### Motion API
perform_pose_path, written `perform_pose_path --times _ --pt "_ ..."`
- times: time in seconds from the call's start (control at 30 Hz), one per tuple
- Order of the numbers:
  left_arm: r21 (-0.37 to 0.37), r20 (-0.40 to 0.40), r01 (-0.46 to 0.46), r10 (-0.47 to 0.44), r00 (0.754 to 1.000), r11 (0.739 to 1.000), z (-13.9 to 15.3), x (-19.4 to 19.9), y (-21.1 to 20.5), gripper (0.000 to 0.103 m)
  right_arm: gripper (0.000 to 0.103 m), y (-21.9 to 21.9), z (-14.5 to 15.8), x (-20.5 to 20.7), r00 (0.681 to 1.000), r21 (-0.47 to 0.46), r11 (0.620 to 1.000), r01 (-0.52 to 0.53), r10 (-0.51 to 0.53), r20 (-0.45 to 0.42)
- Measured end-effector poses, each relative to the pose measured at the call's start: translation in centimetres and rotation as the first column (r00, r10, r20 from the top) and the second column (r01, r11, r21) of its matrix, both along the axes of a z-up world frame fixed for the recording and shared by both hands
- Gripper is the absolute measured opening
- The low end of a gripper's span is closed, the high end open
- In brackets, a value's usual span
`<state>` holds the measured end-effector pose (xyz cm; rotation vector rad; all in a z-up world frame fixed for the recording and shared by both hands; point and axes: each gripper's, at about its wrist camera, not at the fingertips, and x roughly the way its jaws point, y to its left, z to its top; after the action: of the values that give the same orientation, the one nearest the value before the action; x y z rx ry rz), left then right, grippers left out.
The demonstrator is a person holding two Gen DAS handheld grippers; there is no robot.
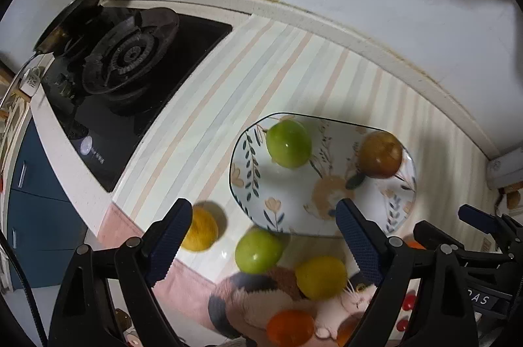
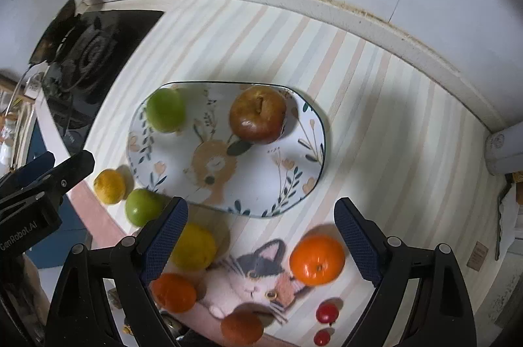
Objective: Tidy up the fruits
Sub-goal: 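Move both tools back toward the fruit on the cat mat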
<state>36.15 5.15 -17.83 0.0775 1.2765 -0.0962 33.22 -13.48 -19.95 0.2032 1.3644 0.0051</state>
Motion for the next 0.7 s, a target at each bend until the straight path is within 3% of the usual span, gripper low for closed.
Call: perform_pose_path --times 0.7 --pt "-0.078 0.130 0.052 -0.042 0.991 0.996 8.6 -10.3 -0.2 0.090 0.093 0.0 10.3 -10.4 0.985 0.006 0.999 -0.043 0.041 0.170"
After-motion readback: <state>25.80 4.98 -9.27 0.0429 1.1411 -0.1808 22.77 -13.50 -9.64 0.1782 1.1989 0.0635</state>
